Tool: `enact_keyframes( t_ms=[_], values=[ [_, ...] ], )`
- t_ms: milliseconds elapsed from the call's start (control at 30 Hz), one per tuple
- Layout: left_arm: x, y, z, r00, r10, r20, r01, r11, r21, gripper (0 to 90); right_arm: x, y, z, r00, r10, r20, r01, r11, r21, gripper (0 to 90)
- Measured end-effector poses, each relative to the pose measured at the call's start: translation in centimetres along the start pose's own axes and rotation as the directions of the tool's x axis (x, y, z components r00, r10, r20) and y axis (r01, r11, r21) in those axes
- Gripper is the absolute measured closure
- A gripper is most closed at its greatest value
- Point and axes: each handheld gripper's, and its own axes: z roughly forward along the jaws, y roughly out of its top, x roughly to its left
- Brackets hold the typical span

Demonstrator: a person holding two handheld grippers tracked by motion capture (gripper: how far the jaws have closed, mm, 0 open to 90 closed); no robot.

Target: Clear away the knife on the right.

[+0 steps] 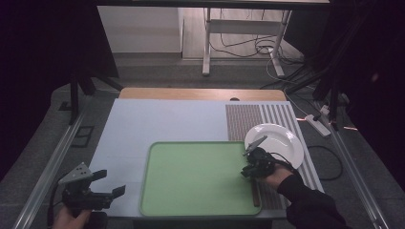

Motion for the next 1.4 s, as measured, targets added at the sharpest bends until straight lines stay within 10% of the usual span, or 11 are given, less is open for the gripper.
enact_keyframes(
  t_ms=[467, 1400],
  values=[
    [0.0, 0.0, 0.0, 1.0000, -0.002, 0.000, 0.002, 1.0000, 0.000, 4.1, 0.7, -1.0, -3.2, 0.9900, 0.101, 0.098, -0.082, 0.979, -0.189, 17.0],
    [0.0, 0.0, 0.0, 1.0000, -0.008, -0.001, 0.008, 1.0000, 0.000, 4.1, 0.9, -7.7, -6.9, 0.9461, 0.268, 0.182, -0.203, 0.928, -0.313, 0.2]
  ],
)
